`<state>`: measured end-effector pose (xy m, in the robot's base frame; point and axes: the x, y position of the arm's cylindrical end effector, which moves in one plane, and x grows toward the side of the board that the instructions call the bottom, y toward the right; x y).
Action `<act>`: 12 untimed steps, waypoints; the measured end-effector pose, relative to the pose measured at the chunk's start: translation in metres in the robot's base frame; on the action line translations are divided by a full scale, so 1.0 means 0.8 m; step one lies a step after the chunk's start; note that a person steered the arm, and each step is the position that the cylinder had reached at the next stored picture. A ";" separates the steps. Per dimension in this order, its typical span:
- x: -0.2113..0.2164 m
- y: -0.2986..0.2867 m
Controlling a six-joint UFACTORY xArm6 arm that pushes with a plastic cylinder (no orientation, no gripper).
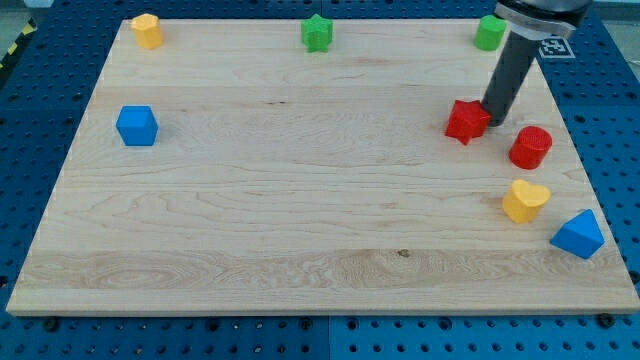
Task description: Move the red star to the bottom left of the heart
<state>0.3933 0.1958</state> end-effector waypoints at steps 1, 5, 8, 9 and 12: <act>0.000 -0.038; 0.017 -0.181; 0.095 -0.136; 0.118 -0.119; 0.173 -0.074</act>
